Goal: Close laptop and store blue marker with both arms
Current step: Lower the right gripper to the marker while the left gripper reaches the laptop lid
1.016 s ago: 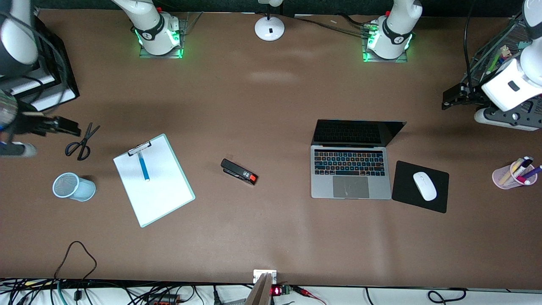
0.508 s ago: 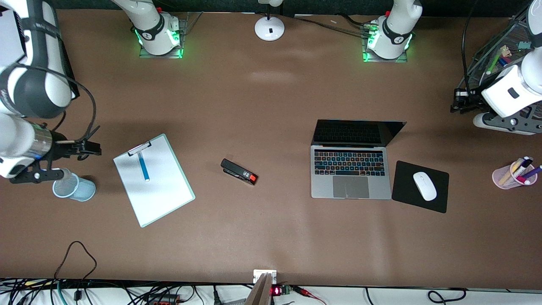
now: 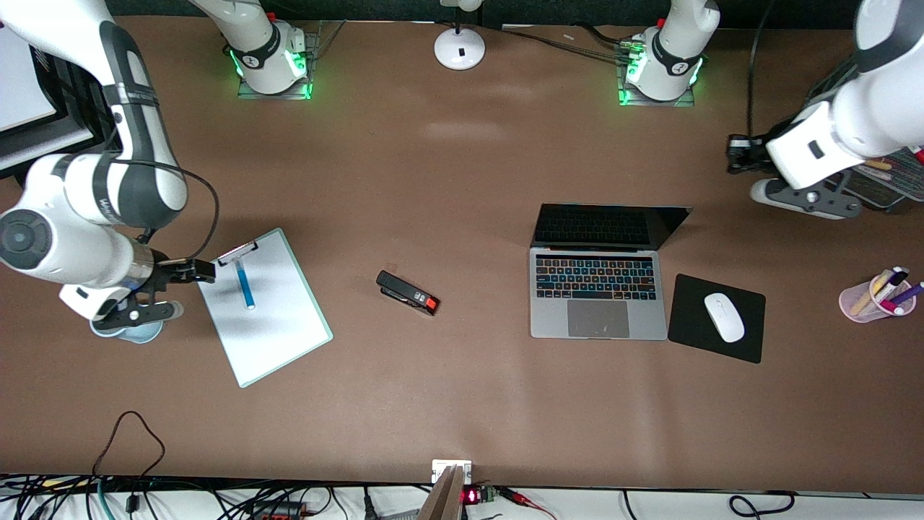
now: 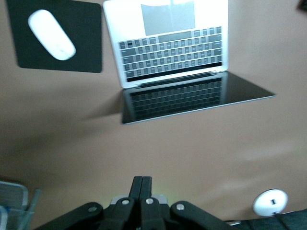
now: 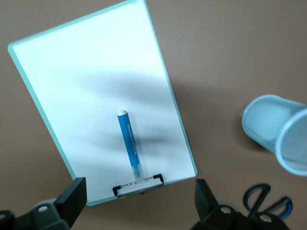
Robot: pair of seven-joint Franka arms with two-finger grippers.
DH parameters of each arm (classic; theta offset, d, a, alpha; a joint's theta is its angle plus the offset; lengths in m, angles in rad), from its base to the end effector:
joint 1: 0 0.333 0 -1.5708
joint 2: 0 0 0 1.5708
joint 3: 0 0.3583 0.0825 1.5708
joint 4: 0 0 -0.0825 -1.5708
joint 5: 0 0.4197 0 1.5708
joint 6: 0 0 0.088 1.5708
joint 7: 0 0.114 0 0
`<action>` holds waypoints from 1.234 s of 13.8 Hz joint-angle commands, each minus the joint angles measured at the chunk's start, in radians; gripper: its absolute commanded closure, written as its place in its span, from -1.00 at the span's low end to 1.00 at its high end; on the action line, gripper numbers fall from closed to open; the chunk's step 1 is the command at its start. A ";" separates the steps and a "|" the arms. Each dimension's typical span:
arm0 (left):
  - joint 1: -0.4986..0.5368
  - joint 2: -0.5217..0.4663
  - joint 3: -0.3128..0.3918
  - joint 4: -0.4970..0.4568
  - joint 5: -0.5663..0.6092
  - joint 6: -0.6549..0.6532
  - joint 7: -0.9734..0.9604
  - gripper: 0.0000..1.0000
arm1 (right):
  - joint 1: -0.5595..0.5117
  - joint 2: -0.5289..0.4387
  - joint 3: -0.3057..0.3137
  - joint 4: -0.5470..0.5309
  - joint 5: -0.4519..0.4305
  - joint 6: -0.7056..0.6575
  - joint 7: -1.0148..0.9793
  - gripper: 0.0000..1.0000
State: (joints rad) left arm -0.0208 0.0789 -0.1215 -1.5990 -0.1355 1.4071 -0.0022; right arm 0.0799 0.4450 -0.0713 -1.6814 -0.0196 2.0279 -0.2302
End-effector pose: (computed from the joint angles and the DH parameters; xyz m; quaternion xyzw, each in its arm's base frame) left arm 0.5829 -0.0981 0.5891 0.9857 -0.0716 -0.1392 0.0625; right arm 0.7051 0.0102 0.3482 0.9905 0.1263 -0.0511 0.0185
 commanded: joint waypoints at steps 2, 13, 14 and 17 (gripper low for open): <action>0.001 0.007 -0.104 -0.097 -0.033 0.131 -0.136 0.94 | 0.000 -0.002 0.001 -0.099 -0.013 0.164 -0.121 -1.00; -0.007 -0.027 -0.208 -0.501 -0.029 0.513 -0.195 0.97 | 0.029 0.141 0.002 -0.112 -0.003 0.344 -0.156 -1.00; -0.007 -0.025 -0.214 -0.527 -0.029 0.558 -0.209 0.98 | 0.029 0.144 0.002 -0.113 -0.003 0.342 -0.158 -0.92; -0.008 -0.021 -0.222 -0.564 -0.029 0.624 -0.219 0.98 | 0.029 0.165 0.002 -0.115 -0.002 0.342 -0.196 -0.70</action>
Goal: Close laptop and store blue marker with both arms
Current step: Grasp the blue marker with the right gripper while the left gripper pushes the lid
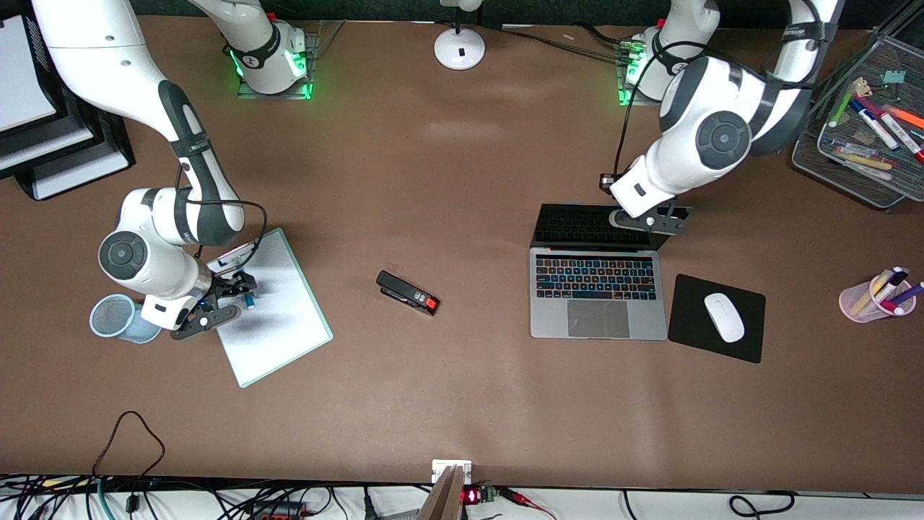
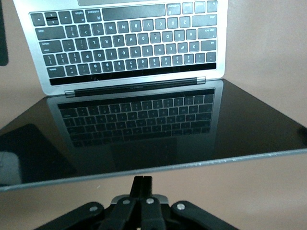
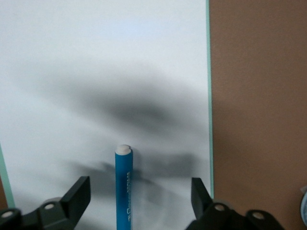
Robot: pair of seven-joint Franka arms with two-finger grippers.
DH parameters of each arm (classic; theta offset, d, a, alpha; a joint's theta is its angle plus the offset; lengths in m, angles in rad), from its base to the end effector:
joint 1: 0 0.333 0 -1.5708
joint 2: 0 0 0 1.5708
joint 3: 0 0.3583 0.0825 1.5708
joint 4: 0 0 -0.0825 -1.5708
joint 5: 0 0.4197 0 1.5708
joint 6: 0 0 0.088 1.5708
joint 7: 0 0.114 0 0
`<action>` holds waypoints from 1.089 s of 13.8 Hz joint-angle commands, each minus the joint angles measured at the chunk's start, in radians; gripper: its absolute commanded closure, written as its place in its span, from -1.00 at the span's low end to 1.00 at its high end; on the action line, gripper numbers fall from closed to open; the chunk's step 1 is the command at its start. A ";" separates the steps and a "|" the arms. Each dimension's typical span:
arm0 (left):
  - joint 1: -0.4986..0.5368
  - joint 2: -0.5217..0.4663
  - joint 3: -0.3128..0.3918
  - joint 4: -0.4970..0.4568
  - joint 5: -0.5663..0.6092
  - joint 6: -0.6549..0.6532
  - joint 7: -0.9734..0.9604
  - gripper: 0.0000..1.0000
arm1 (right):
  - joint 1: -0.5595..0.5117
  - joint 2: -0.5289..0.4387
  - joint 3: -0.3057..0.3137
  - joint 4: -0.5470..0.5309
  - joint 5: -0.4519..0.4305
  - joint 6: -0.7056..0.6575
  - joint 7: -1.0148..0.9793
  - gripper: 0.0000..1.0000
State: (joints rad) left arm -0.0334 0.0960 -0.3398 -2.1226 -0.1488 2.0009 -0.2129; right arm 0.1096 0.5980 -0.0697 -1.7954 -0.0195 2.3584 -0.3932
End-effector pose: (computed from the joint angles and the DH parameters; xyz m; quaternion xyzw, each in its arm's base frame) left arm 0.5209 -0.2125 0.3679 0.9902 -0.0424 -0.1247 0.0457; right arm 0.6993 0.0314 0.2151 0.9734 0.2272 -0.0213 0.0231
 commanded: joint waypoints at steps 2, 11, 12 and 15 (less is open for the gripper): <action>0.004 -0.036 -0.004 -0.039 -0.012 0.033 -0.010 1.00 | -0.001 0.019 0.001 -0.001 0.000 0.012 -0.032 -0.54; 0.015 -0.018 -0.002 -0.031 0.050 0.228 0.001 1.00 | 0.005 0.028 0.014 -0.001 0.003 0.012 -0.016 -0.12; 0.017 -0.007 -0.002 -0.027 0.061 0.251 0.001 1.00 | 0.007 0.029 0.016 -0.001 0.003 0.012 -0.016 -0.12; 0.018 0.030 0.002 -0.023 0.066 0.341 0.004 1.00 | 0.005 0.029 0.016 -0.001 0.003 0.012 -0.018 -0.11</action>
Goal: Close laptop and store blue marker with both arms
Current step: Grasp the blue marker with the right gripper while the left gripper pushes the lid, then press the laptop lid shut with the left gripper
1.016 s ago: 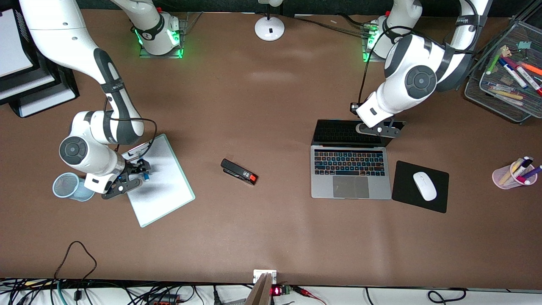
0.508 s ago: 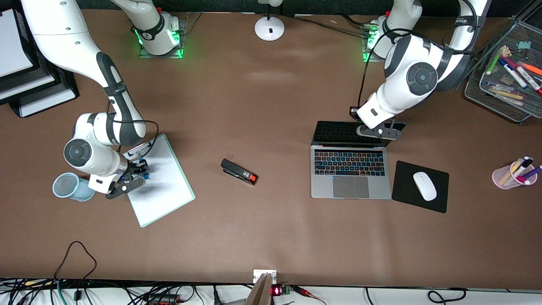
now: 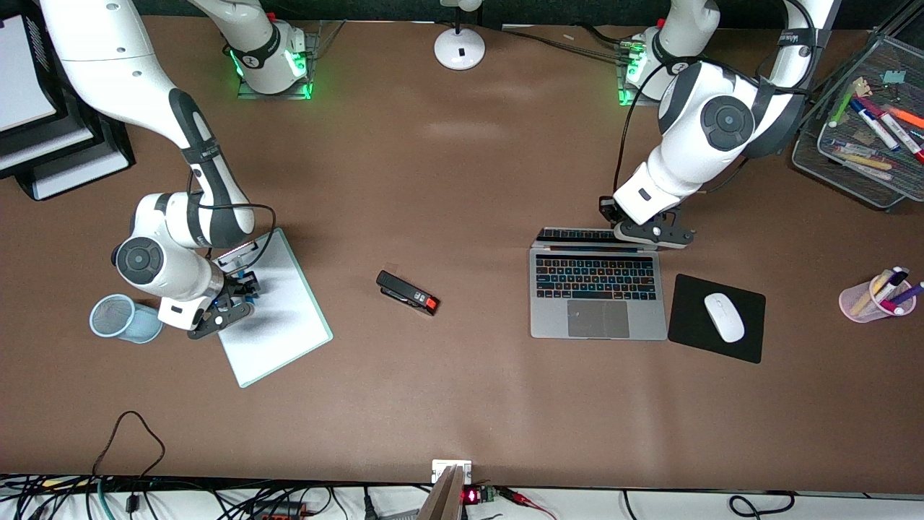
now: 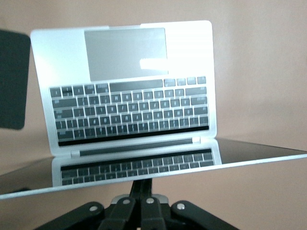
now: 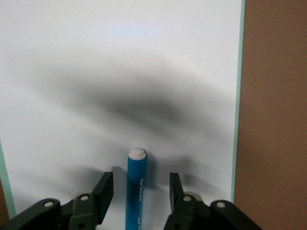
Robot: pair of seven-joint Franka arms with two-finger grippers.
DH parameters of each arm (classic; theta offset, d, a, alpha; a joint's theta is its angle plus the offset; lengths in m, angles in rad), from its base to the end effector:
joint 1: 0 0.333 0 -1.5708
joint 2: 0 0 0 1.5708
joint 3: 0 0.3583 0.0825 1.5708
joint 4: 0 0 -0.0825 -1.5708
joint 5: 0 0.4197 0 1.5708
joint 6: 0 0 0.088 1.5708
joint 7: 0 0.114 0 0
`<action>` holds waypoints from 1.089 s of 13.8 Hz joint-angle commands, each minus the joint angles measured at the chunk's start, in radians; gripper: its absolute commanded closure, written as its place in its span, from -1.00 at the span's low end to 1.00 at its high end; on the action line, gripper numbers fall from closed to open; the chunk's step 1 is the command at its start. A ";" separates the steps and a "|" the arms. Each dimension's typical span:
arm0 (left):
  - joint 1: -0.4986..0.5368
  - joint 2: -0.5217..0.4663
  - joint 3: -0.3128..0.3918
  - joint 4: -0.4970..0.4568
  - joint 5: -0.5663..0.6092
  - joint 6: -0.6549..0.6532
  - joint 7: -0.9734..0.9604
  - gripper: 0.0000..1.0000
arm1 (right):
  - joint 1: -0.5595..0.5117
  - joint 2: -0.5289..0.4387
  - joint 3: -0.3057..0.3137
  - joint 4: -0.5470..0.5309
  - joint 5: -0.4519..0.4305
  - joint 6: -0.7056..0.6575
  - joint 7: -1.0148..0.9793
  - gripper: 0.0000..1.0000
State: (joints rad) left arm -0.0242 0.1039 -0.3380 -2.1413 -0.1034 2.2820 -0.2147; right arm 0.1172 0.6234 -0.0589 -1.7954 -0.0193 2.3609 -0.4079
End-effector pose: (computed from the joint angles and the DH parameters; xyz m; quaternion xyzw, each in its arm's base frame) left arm 0.5520 -0.2097 0.3761 0.9974 -0.0395 0.0037 0.0606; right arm 0.6957 0.0433 0.1973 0.9694 0.2426 -0.0322 0.0186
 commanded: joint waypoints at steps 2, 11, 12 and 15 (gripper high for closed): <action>0.009 0.055 0.002 0.004 0.037 0.115 0.006 1.00 | -0.004 0.010 0.005 0.001 0.002 0.009 -0.003 -0.08; 0.012 0.241 0.017 0.112 0.082 0.290 0.005 1.00 | -0.004 0.015 0.005 0.002 0.002 0.009 -0.002 0.18; 0.012 0.261 0.019 0.138 0.083 0.292 0.005 1.00 | -0.004 0.015 0.005 0.004 0.002 0.009 -0.002 0.21; 0.010 0.321 0.027 0.202 0.086 0.292 0.005 1.00 | -0.004 0.016 0.005 0.004 0.002 0.009 -0.002 0.23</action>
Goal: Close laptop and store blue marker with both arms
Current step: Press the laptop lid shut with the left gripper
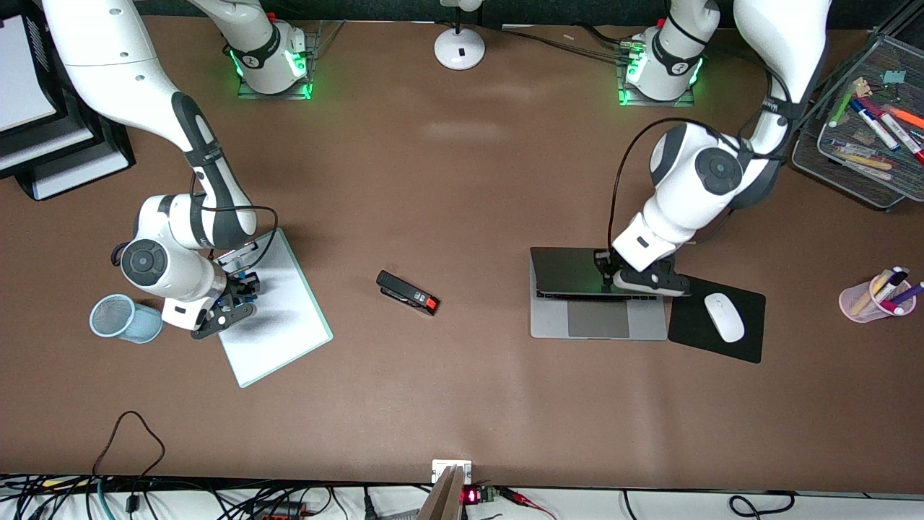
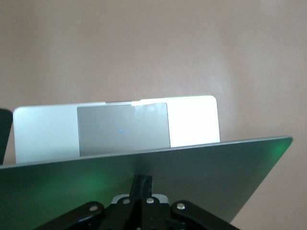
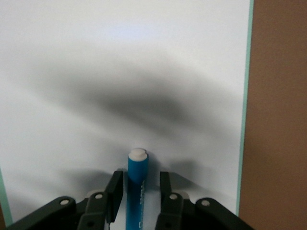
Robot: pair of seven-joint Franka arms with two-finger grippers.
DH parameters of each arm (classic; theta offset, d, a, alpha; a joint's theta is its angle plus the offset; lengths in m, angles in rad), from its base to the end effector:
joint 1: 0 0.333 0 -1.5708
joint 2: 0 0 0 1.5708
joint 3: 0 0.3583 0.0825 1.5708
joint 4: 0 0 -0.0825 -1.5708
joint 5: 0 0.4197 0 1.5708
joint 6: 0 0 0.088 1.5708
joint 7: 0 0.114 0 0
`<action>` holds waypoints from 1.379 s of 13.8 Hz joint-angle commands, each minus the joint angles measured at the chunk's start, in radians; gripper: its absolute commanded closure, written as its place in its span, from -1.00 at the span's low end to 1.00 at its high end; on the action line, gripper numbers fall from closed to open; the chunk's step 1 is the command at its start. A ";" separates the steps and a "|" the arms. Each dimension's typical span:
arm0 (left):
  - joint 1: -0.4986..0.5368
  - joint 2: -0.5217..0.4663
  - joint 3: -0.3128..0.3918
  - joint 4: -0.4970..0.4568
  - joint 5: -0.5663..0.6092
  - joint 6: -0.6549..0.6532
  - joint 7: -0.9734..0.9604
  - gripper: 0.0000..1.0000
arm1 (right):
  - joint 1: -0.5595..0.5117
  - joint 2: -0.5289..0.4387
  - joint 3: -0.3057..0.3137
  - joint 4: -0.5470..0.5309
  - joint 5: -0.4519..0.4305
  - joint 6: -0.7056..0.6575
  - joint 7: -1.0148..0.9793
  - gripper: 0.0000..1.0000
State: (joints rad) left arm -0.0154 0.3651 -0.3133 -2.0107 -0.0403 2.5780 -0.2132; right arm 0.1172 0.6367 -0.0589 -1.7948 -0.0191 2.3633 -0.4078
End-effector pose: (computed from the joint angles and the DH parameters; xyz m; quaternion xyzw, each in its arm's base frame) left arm 0.6328 -0.2043 0.3098 0.9915 -0.0259 0.0869 0.0929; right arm 0.6944 0.0432 0.1885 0.9692 0.2426 -0.0373 0.0179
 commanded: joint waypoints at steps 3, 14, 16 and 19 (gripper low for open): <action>0.000 0.119 0.000 0.105 0.057 0.031 -0.005 1.00 | -0.002 0.004 0.005 0.005 0.002 0.007 -0.002 0.29; -0.017 0.304 0.052 0.240 0.195 0.062 -0.011 1.00 | -0.002 0.009 0.007 0.011 0.002 0.007 -0.005 0.55; -0.017 0.327 0.059 0.254 0.209 0.073 -0.011 1.00 | -0.002 0.008 0.007 0.011 0.002 0.007 -0.008 0.59; -0.018 0.347 0.060 0.259 0.209 0.080 -0.011 1.00 | -0.002 0.008 0.007 0.012 0.001 0.007 -0.012 0.67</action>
State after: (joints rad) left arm -0.0194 0.6852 -0.2638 -1.7868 0.1429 2.6507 -0.2140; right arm 0.1176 0.6369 -0.0580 -1.7930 -0.0191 2.3648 -0.4079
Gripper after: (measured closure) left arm 0.991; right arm 0.806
